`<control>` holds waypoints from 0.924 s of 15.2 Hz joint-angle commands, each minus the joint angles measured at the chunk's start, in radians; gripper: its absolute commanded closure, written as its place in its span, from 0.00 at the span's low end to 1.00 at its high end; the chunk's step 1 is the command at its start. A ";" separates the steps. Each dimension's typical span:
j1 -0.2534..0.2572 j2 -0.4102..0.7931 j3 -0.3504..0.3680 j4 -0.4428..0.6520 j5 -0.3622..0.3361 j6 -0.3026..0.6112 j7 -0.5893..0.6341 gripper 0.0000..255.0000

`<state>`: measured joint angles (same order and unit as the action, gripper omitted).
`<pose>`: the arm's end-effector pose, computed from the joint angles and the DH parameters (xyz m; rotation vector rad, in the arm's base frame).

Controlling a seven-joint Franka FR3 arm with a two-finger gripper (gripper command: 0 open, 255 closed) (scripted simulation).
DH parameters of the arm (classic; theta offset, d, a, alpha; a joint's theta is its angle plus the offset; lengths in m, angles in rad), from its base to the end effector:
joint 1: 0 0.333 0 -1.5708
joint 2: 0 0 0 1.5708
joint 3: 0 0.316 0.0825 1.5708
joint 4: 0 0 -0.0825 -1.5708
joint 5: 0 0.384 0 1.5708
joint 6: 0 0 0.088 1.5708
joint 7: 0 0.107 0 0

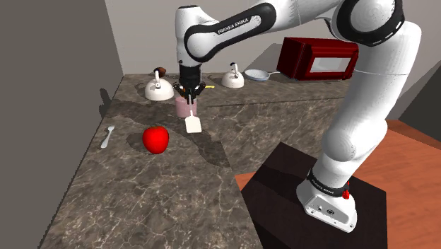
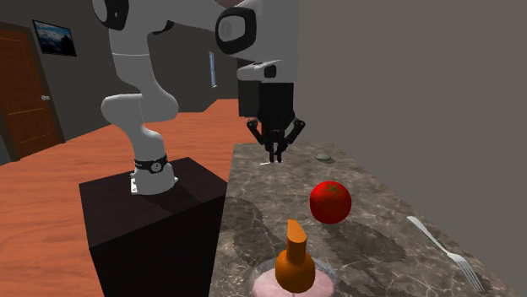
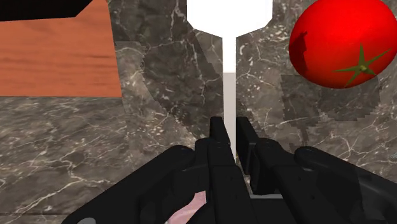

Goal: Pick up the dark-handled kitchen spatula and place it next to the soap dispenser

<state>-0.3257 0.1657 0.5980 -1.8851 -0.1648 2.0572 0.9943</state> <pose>0.5823 0.1394 0.4369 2.9527 -1.0042 0.0977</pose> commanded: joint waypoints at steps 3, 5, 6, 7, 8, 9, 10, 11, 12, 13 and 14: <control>0.004 0.023 -0.004 -0.027 -0.018 0.046 0.013 1.00; 0.006 0.034 -0.006 -0.042 -0.028 0.069 0.021 1.00; 0.007 0.040 -0.008 -0.049 -0.033 0.081 0.024 1.00; 0.008 0.047 -0.009 -0.055 -0.038 0.092 0.028 1.00; 0.009 0.053 -0.011 -0.062 -0.044 0.104 0.032 1.00; 0.011 0.059 -0.012 -0.068 -0.049 0.115 0.037 1.00; 0.012 0.066 -0.014 -0.074 -0.055 0.127 0.041 1.00; 0.014 0.073 -0.016 -0.080 -0.061 0.138 0.045 1.00; 0.015 0.080 -0.018 -0.086 -0.067 0.149 0.050 1.00; 0.017 0.088 -0.020 -0.091 -0.073 0.160 0.054 1.00; 0.019 0.095 -0.022 -0.096 -0.080 0.171 0.059 1.00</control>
<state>-0.3099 0.2519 0.5780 -1.9771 -0.2371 2.2172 1.0472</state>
